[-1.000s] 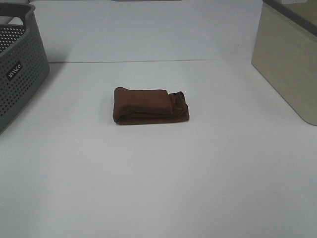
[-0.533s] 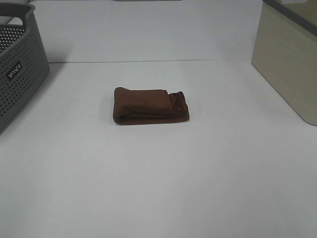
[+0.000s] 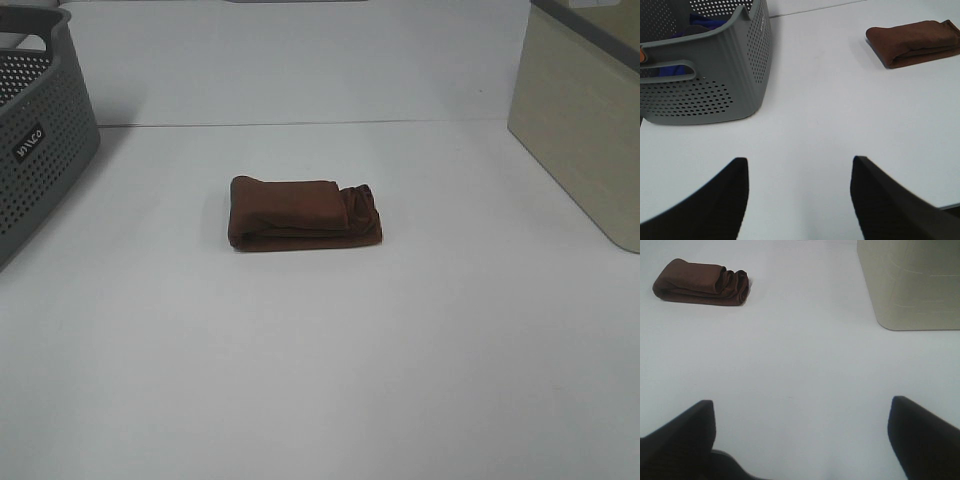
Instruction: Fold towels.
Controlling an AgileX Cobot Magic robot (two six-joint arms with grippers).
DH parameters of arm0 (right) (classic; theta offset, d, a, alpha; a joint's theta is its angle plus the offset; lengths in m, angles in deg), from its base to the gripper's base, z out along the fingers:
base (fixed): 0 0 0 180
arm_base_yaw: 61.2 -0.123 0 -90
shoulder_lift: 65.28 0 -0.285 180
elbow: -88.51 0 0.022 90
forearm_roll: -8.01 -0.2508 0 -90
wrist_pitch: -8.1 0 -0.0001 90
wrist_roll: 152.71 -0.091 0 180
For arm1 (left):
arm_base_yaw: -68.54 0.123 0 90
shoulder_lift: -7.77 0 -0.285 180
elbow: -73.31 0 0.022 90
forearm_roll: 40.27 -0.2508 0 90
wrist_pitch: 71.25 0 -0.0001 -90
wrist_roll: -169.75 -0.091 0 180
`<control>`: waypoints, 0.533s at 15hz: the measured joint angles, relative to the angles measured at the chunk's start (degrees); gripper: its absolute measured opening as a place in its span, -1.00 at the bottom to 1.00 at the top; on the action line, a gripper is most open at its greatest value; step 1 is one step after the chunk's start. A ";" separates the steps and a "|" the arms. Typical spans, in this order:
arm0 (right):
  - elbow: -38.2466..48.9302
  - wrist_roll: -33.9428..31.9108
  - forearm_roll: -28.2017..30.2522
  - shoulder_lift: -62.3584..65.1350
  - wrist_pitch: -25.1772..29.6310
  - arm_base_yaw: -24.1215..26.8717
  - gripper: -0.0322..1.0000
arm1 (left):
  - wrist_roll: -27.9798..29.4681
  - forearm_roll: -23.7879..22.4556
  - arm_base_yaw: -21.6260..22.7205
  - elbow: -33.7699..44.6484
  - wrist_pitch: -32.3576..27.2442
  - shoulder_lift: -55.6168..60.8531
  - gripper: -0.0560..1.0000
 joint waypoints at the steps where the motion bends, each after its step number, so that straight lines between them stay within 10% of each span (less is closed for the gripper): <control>1: 0.00 0.00 0.00 0.00 0.00 0.00 0.76 | 0.00 0.00 0.00 0.00 0.00 0.00 0.21; 8: 0.00 0.00 0.00 0.00 0.00 3.27 0.76 | 0.00 0.00 0.00 0.00 0.00 0.00 0.21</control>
